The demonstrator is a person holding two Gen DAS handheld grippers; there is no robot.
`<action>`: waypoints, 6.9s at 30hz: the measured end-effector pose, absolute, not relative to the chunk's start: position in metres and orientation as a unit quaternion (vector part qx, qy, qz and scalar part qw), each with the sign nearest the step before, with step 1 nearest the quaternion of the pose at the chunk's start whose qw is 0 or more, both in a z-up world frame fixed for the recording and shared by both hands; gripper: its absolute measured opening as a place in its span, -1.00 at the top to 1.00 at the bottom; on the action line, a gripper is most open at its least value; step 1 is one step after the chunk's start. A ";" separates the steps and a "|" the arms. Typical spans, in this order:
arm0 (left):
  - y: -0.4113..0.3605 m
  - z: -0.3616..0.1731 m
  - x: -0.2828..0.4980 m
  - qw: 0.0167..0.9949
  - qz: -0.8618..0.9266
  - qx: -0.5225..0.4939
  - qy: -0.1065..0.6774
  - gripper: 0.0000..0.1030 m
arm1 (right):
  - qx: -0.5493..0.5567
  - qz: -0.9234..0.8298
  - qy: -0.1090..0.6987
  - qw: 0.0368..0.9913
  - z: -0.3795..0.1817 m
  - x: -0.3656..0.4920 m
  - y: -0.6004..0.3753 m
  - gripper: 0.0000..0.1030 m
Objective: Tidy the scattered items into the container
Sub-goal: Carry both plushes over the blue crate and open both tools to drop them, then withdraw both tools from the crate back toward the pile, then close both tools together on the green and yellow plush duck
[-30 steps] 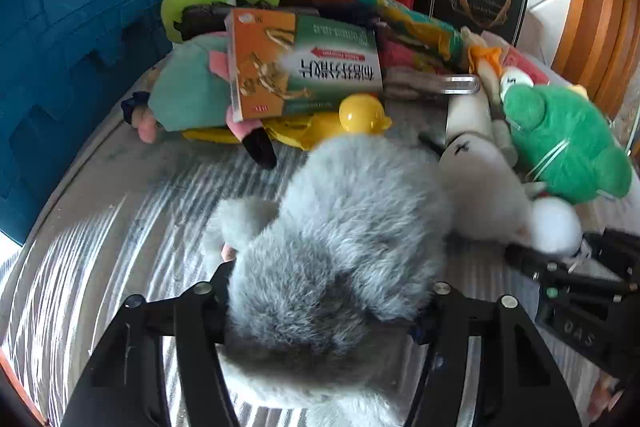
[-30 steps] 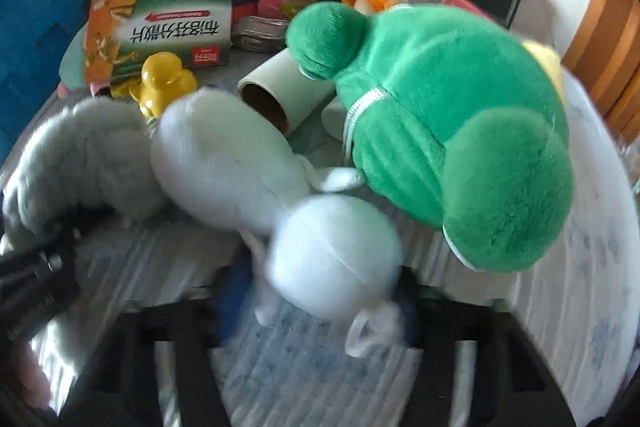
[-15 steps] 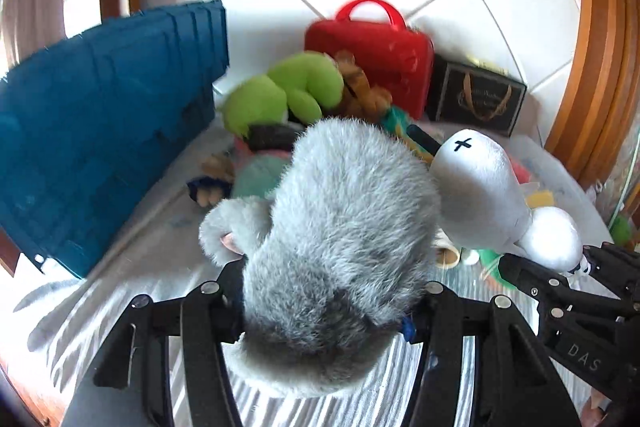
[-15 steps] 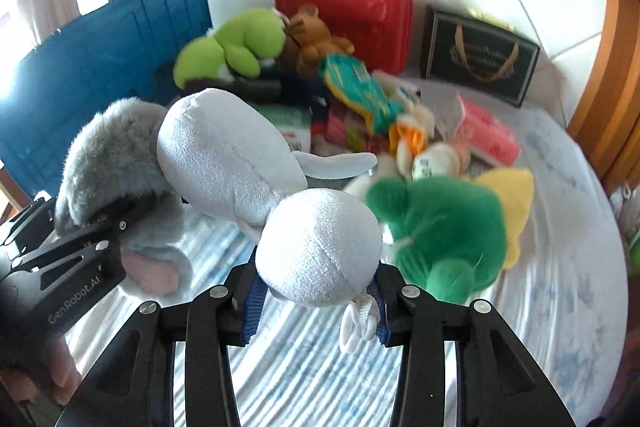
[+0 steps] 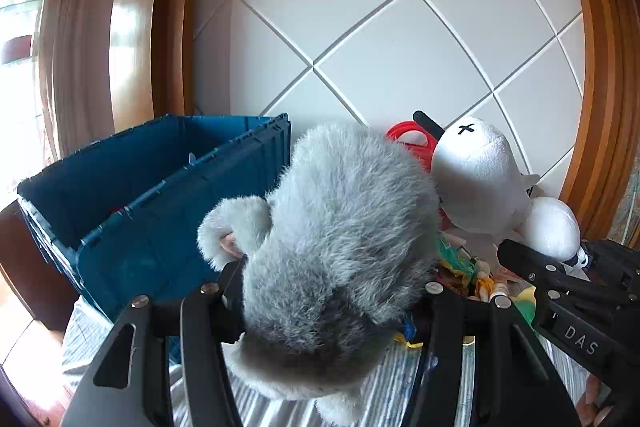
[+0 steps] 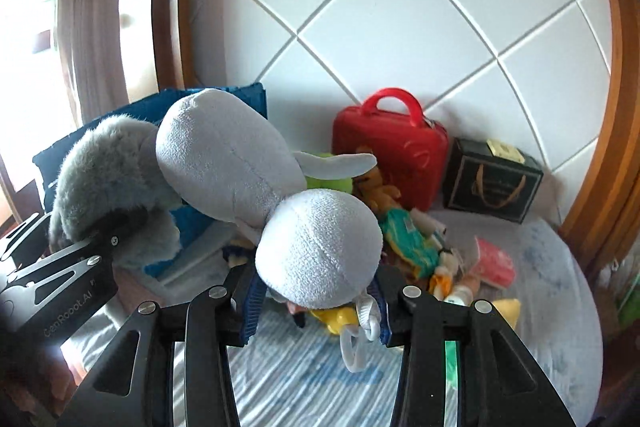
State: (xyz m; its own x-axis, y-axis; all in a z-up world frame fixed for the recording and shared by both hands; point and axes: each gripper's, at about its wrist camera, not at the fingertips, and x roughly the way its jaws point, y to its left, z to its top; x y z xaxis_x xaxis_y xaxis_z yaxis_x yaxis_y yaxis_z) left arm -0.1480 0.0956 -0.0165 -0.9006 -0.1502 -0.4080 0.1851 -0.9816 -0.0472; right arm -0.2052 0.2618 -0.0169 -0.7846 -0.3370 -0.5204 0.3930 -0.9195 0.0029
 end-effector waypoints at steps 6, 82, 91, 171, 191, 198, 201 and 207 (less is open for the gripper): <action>0.031 0.016 -0.137 0.073 -0.981 0.180 0.024 -0.06 | 0.231 -0.956 0.039 0.179 0.019 -0.185 0.193 0.16; -0.321 0.029 -0.341 0.068 -0.929 0.357 0.067 -0.61 | 0.328 -0.932 0.084 0.125 0.034 -0.372 -0.176 -0.36; -0.304 0.048 -0.277 0.072 -0.950 0.298 0.060 -0.94 | 0.294 -0.946 0.072 0.118 0.060 -0.321 -0.147 -0.75; 0.449 -0.245 -0.299 0.029 -0.879 0.471 0.074 -0.96 | 0.483 -0.866 0.004 0.132 -0.197 -0.352 0.616 -0.69; 0.463 -0.297 -0.331 0.057 -0.888 0.455 0.043 -0.91 | 0.517 -0.806 -0.045 0.283 -0.301 -0.415 0.592 -0.80; 0.465 -0.280 -0.321 0.061 -0.898 0.435 0.034 -0.67 | 0.484 -0.814 -0.037 0.318 -0.284 -0.397 0.584 -0.09; 0.465 -0.276 -0.314 0.059 -0.897 0.437 0.037 -0.67 | 0.489 -0.810 -0.033 0.321 -0.277 -0.392 0.583 -0.07; 0.458 -0.288 -0.306 0.062 -0.890 0.449 0.047 -0.67 | 0.505 -0.804 -0.043 0.311 -0.284 -0.388 0.594 -0.34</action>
